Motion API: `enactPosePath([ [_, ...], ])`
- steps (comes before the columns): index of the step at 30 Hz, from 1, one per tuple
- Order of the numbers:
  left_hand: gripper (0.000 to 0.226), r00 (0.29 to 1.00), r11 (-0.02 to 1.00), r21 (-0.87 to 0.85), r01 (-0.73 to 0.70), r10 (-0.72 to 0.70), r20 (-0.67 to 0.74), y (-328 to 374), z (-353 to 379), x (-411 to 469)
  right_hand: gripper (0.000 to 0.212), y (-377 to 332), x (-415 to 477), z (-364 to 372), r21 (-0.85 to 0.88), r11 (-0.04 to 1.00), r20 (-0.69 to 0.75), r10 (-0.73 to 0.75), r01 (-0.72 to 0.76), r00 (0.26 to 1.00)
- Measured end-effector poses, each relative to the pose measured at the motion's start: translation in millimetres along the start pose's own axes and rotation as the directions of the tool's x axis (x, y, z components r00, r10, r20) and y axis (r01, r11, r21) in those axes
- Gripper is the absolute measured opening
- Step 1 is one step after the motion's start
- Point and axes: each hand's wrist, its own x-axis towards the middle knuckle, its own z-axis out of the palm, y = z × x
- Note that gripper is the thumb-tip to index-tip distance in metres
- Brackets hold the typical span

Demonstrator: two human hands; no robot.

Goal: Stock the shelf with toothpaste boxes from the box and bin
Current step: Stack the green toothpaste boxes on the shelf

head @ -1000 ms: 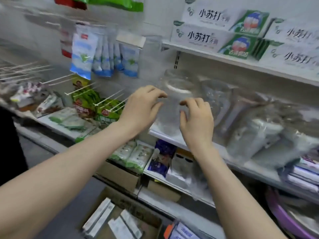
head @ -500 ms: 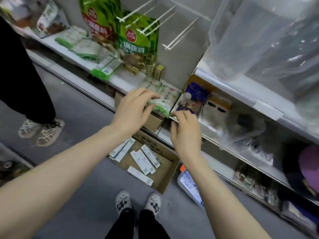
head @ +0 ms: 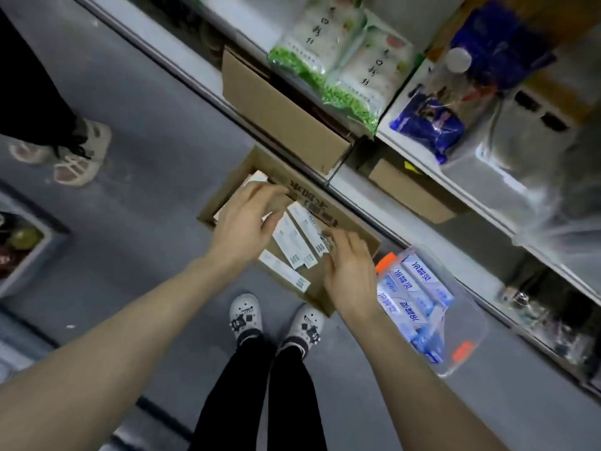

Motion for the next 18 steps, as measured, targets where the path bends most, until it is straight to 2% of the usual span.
enactPosePath([
  [10, 0.032, 0.967, 0.983, -0.009, 0.185, -0.181, 0.179, -131, 167, -7, 0.048, 99, 9, 165, 0.023, 0.994, 0.233, 0.101, -0.109, 0.967],
  [15, 0.047, 0.923, 0.962, 0.035, 0.272, -0.271, 0.273, -176, 240, 4, 0.052, 144, 33, 232, -0.047, 0.984, 0.33, 0.177, -0.171, 0.927],
  [18, 0.051, 0.905, 0.955, 0.054, 0.293, -0.295, 0.308, -196, 281, 14, 0.053, 173, 54, 270, -0.089, 0.983, 0.333, 0.181, -0.161, 0.925],
])
